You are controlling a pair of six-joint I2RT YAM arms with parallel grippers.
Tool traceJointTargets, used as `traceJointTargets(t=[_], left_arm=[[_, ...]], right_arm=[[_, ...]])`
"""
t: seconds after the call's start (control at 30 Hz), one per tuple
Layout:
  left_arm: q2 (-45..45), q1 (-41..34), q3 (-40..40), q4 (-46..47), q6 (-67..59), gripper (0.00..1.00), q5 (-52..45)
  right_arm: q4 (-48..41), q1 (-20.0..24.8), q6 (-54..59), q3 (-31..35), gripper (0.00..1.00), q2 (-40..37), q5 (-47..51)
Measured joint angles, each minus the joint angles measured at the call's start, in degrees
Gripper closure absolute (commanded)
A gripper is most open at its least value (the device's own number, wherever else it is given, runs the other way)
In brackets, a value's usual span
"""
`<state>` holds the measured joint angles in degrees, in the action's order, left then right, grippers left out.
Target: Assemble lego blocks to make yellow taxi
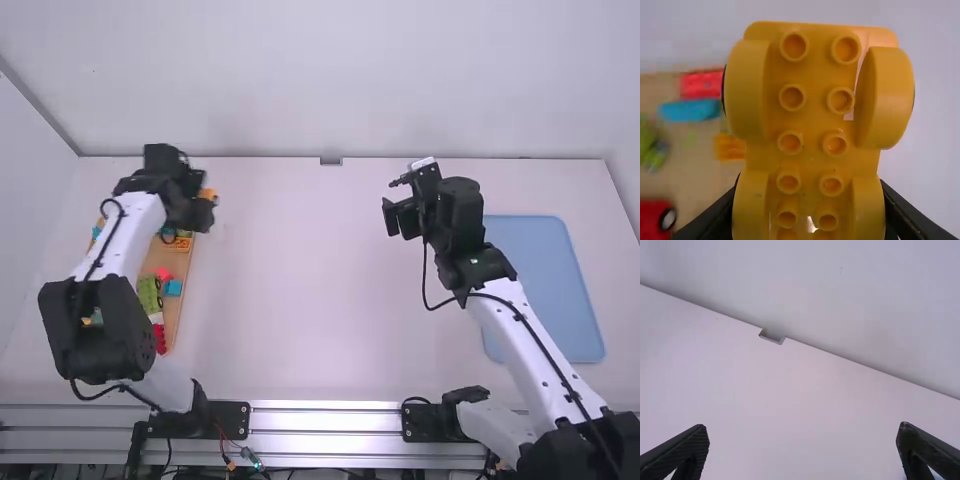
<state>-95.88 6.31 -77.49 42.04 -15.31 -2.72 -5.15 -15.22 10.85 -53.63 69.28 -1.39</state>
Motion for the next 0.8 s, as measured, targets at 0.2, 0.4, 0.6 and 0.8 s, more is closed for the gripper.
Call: traceJointTargets(t=[0.2, 0.4, 0.6, 0.8], left_arm=[[-0.04, -17.92, 2.73, 3.82, -16.41, 0.97, -4.48], [-0.09, -32.22, 8.81, 0.13, -28.11, 0.98, -4.59], [-1.14, -40.11, 16.74, -10.56, -32.48, 0.98, -2.25], [-1.53, -42.62, 19.65, -13.7, -33.66, 0.98, -0.42]], right_arm=[[-0.02, 0.0, 0.0, 0.0, 0.01, 0.0, 0.15], [-0.22, 0.0, 0.13, 0.0, 0.01, 0.0, 0.04], [-0.22, 0.02, 0.11, 0.0, 0.01, 0.0, 0.2], [-0.22, 0.0, 0.09, 0.0, 0.01, 0.0, 0.31]])
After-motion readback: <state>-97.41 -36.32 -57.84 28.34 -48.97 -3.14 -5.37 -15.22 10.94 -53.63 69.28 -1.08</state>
